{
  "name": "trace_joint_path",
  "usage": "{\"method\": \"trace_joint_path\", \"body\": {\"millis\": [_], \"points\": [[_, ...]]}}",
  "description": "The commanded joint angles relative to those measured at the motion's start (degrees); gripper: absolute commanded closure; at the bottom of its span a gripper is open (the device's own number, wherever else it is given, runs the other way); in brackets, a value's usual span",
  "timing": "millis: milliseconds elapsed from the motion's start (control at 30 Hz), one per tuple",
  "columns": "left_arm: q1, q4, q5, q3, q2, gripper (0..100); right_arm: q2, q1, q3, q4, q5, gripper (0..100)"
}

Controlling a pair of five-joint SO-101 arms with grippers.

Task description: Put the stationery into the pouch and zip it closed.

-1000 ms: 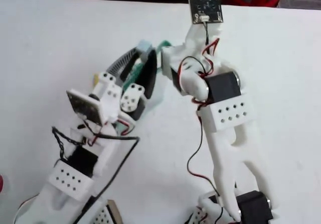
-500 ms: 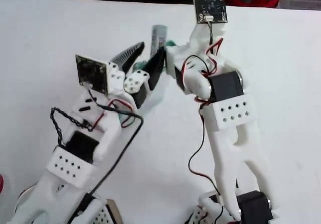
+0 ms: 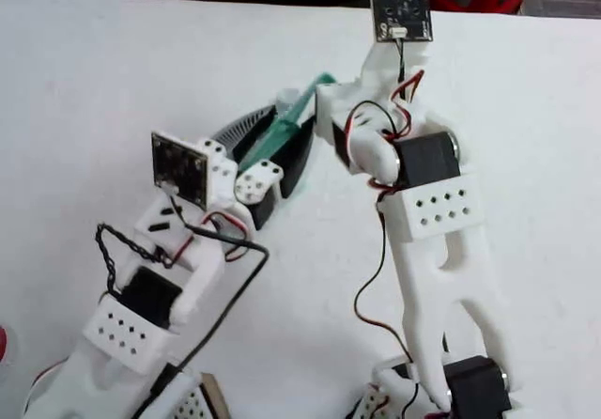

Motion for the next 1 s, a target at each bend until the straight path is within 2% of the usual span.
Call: {"method": "trace_joint_path", "body": {"millis": [0, 167, 233, 300, 433, 533, 633, 767, 967], "points": [[0.92, 0.26, -0.62, 1.49, -0.22, 82, 0.4, -0.31, 0.7, -0.4, 0.62, 98.1], [0.4, 0.35, -0.62, 2.37, -0.48, 82, 0.4, -0.22, 0.7, -0.4, 0.62, 98.1], [-2.33, 0.18, -0.62, 1.23, -0.66, 82, 0.4, -0.13, 0.7, -0.4, 0.62, 98.1], [-7.96, 2.02, -0.53, -2.02, -1.8, 82, 0.4, 0.13, 0.62, -0.4, 0.7, 98.1], [-22.29, 17.76, -0.18, -14.86, -3.21, 82, 0.04, 2.24, 0.53, -0.4, 0.7, 98.1], [-27.91, 27.34, -0.18, -23.21, 0.48, 82, -1.8, 3.21, 0.53, -0.4, 0.62, 98.1], [-29.49, 32.0, -0.35, -28.22, 8.92, 82, -4.09, 3.12, 1.05, 0.04, 0.62, 98.1], [-29.14, 34.2, -0.09, -34.81, 27.21, 82, -5.85, 3.12, 2.73, -0.13, 0.62, 98.1], [-29.58, 34.64, 10.46, -53.1, 59.91, 82, -5.85, 0.13, 7.21, -4.18, 0.62, 98.1]]}}
